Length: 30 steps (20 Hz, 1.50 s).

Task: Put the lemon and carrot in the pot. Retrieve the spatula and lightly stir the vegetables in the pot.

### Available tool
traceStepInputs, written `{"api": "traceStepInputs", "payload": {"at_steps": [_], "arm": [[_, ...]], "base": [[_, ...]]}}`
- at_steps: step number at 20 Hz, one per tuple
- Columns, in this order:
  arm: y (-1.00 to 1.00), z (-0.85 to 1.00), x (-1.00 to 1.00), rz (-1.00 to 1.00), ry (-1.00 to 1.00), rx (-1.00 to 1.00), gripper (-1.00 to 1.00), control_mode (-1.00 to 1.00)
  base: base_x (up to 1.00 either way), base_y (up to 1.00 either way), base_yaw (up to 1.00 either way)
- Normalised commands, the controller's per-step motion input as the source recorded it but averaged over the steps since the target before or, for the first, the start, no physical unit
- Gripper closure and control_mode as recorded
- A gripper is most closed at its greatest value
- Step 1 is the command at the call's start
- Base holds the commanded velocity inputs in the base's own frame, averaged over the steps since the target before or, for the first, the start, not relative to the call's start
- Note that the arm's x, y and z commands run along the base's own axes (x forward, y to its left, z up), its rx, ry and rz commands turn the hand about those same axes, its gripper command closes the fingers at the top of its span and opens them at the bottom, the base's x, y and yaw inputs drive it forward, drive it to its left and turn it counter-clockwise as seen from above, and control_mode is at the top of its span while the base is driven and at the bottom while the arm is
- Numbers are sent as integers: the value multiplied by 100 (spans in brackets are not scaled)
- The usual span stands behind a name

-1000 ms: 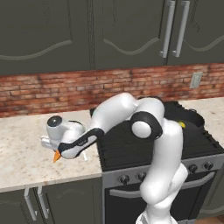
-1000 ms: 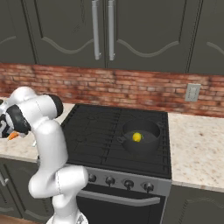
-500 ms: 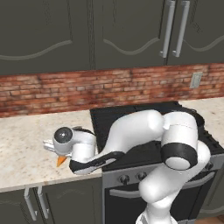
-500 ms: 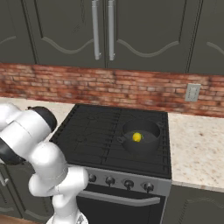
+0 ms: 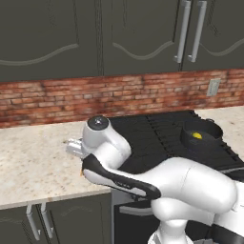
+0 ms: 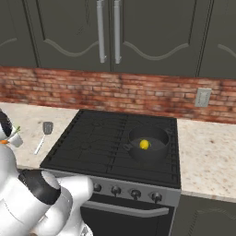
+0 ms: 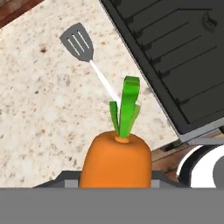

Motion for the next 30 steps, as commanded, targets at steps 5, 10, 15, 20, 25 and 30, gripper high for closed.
{"api": "traceStepInputs", "payload": {"at_steps": [5,10,15,20,25,30], "arm": [[-78,29,0,-5,1,-21,100,-100],[-72,6,8,7,2,-33,100,-100],[-95,21,5,19,4,-23,100,-100],[-100,11,0,4,12,-1,100,-100],[-100,0,30,0,14,9,100,-100],[-100,0,61,0,12,15,100,-100]], "base": [[0,0,0],[0,0,0],[0,0,0],[0,0,0],[0,0,0],[0,0,0]]}}
